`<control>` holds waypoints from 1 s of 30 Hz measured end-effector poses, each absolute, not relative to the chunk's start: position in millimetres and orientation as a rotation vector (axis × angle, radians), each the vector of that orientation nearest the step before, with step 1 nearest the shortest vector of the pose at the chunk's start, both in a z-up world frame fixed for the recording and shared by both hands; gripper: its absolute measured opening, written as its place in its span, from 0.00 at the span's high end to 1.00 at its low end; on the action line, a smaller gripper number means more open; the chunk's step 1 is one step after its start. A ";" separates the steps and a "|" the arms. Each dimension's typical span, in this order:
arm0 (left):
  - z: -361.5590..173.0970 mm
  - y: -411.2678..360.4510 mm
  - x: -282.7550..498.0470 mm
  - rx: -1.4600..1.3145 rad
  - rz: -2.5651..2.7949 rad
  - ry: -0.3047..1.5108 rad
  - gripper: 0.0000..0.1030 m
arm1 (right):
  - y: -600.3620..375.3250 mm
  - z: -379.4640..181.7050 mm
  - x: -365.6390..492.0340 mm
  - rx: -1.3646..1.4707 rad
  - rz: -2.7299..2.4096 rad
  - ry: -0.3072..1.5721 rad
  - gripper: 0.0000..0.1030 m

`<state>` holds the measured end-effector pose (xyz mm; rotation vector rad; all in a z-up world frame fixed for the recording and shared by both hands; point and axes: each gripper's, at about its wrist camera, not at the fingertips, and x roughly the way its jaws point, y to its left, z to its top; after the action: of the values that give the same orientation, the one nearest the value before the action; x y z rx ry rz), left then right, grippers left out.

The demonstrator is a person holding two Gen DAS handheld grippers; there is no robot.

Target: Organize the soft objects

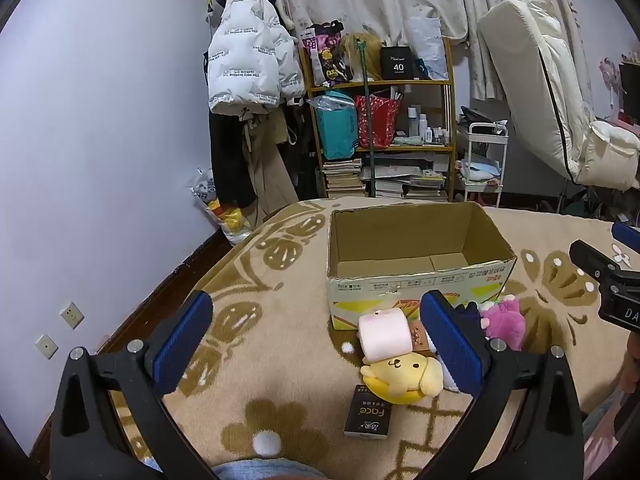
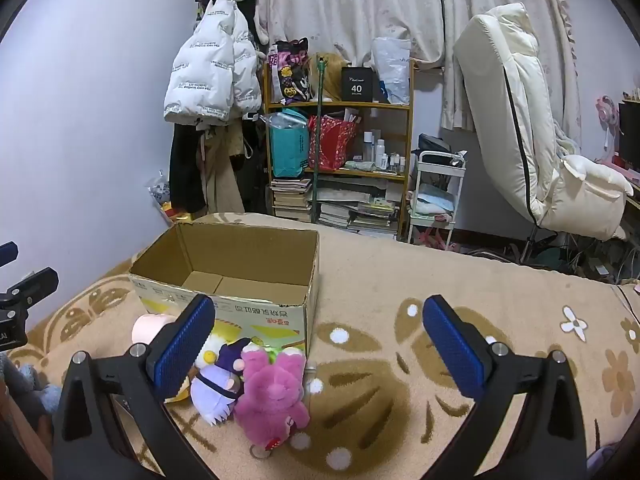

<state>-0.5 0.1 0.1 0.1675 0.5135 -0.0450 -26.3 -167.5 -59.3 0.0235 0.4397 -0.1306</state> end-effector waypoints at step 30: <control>-2.6 -0.7 -2.7 0.177 -0.043 0.513 0.01 | -167.2 -59.8 -26.0 0.020 -0.135 0.440 0.00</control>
<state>-2.7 -0.7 -2.6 0.1771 0.5128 -0.0433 -26.0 -167.2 -59.8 0.0198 0.4397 -0.1348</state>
